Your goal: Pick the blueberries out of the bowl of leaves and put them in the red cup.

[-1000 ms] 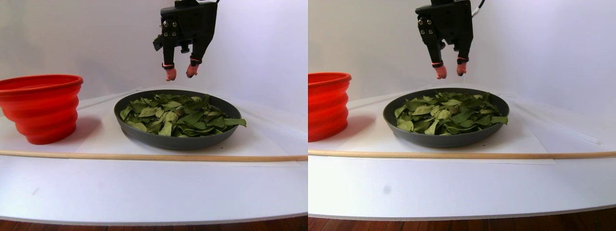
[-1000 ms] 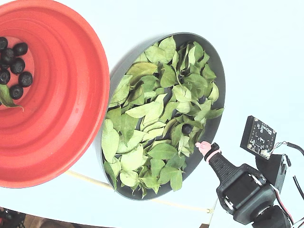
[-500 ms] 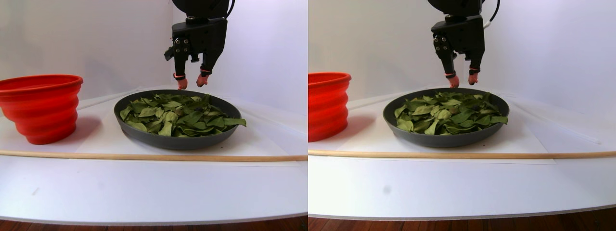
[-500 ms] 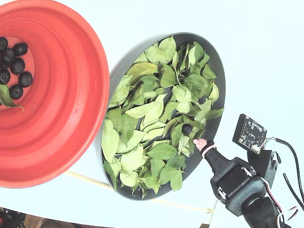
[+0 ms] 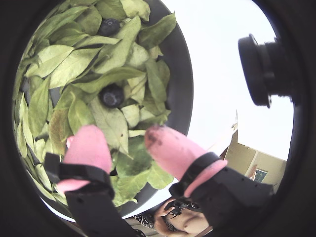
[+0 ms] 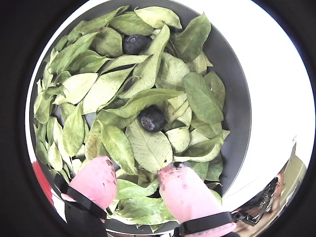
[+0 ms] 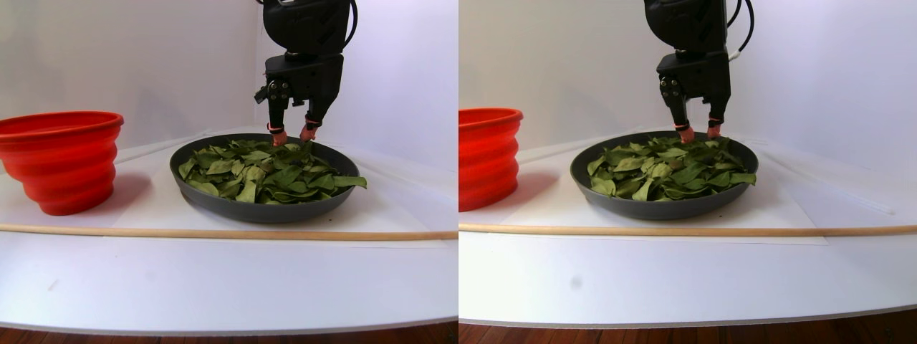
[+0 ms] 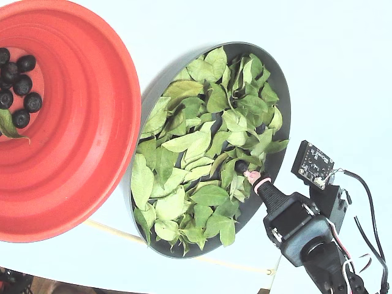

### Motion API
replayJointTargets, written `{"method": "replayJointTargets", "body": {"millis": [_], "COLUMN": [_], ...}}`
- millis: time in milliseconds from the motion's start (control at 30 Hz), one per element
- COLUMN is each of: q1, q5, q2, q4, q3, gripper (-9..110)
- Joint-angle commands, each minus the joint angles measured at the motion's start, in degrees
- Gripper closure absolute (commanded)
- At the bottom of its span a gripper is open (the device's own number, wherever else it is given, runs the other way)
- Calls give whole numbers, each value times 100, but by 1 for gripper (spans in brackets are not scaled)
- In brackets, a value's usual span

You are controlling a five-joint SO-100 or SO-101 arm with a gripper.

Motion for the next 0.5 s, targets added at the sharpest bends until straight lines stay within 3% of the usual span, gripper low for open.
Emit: {"method": "replayJointTargets", "body": {"millis": [0,467], "q1": [185,220], "q5": [44,114], "q2": [-18,-668], "q4": [-114,-237], "q3": [-387,-932], "gripper": [85,86]}}
